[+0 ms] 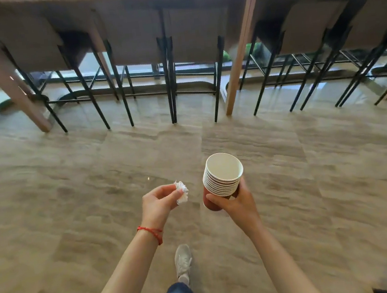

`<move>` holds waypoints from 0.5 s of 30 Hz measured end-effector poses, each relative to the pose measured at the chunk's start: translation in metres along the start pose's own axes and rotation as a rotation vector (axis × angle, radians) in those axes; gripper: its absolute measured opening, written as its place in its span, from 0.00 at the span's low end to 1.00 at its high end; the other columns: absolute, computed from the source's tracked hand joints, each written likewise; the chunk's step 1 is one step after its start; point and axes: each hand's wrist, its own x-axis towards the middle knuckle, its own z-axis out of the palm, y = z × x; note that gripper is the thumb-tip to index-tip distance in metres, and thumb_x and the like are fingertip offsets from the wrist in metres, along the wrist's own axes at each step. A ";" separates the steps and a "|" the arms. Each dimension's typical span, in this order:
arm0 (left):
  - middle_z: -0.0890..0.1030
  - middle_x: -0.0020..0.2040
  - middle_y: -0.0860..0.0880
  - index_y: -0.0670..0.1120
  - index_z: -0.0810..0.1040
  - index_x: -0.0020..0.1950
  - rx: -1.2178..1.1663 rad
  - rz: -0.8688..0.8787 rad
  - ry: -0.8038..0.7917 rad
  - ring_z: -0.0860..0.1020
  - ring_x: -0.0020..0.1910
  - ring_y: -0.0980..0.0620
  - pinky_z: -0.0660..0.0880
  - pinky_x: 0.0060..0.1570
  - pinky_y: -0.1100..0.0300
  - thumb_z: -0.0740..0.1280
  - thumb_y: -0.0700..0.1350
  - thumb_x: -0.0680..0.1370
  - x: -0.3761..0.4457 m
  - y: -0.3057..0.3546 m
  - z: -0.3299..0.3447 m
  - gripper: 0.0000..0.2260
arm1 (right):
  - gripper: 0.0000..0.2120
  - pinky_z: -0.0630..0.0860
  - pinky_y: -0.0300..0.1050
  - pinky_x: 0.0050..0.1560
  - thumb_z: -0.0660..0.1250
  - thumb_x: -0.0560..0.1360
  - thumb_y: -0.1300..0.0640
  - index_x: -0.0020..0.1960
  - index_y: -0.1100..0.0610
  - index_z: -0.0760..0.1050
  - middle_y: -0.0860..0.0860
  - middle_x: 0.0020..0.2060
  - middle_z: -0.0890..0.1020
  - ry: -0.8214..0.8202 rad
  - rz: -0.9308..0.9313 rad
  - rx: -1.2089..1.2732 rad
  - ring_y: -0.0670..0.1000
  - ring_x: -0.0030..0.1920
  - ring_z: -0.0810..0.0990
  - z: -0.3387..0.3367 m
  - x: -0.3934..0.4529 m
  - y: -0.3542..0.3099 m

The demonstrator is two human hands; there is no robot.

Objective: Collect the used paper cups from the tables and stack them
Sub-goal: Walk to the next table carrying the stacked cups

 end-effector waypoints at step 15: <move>0.83 0.32 0.52 0.45 0.81 0.38 -0.009 0.023 -0.063 0.80 0.33 0.58 0.77 0.37 0.67 0.73 0.36 0.69 0.252 0.118 0.062 0.05 | 0.27 0.77 0.43 0.49 0.80 0.59 0.57 0.53 0.48 0.72 0.46 0.48 0.82 0.075 0.001 -0.019 0.48 0.50 0.80 0.046 0.267 -0.057</move>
